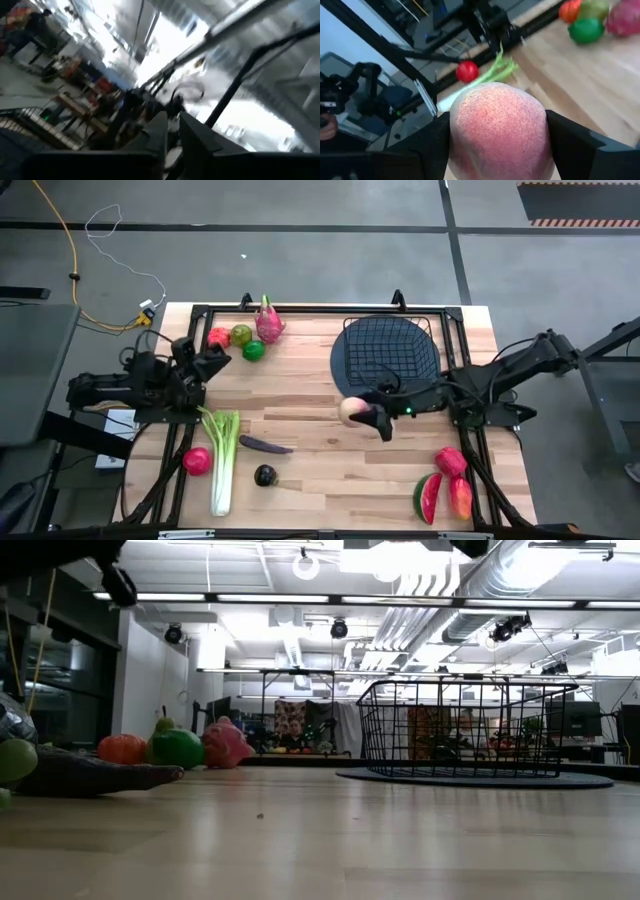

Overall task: Build produce basket
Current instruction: Put the peach into the wire basket

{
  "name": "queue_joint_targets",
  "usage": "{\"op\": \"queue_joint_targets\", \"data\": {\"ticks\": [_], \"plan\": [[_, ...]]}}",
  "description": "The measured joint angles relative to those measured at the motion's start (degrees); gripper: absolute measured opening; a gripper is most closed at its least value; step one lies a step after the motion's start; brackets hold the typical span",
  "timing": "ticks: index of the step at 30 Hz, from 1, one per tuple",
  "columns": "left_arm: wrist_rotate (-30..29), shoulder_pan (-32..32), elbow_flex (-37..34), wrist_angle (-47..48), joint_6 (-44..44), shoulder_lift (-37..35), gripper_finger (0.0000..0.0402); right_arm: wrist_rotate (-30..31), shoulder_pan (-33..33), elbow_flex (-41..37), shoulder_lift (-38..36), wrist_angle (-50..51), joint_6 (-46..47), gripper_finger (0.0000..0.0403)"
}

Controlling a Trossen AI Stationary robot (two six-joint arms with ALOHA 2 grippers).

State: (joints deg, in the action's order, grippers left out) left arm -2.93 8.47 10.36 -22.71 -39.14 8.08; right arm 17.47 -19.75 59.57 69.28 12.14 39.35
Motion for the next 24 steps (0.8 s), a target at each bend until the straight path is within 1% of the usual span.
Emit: {"op": "queue_joint_targets", "data": {"ticks": [2, 5, 9, 12, 15, 19, 21, 24], "plan": [[1.37, 0.00, 4.14, 4.52, 3.95, 3.40, 0.0083, 0.06, 0.81, 1.53, 0.00, 0.04, -1.70, 0.0260], [2.47, 0.00, 10.42, 10.36, 12.16, 8.26, 0.0123, 1.09, 2.30, 3.87, 0.00, 0.09, -4.02, 0.0259], [2.52, 0.00, 17.24, 13.05, 21.91, 14.09, 0.0167, 3.24, 4.21, 8.02, 0.00, 2.48, -7.00, 0.0259], [2.52, 0.00, 21.14, 13.06, 26.01, 17.55, 0.0193, 5.23, 6.11, 12.69, 0.02, 9.57, -9.72, 0.0259], [2.62, 0.00, 23.76, 13.05, 27.27, 20.08, 0.0212, 7.39, 8.99, 18.10, 0.02, 18.36, -12.26, 0.0259], [4.40, 0.00, 24.99, 12.47, 25.58, 22.89, 0.0227, 7.97, 13.63, 23.72, 0.02, 29.92, -15.46, 0.0259], [4.86, 0.00, 25.03, 11.00, 24.67, 24.34, 0.0229, 7.46, 15.87, 25.30, 0.00, 35.14, -17.18, 0.0259], [4.47, 0.00, 25.03, 8.53, 22.56, 26.45, 0.0229, 6.04, 19.46, 25.48, 0.02, 42.31, -19.03, 0.0259]]}}
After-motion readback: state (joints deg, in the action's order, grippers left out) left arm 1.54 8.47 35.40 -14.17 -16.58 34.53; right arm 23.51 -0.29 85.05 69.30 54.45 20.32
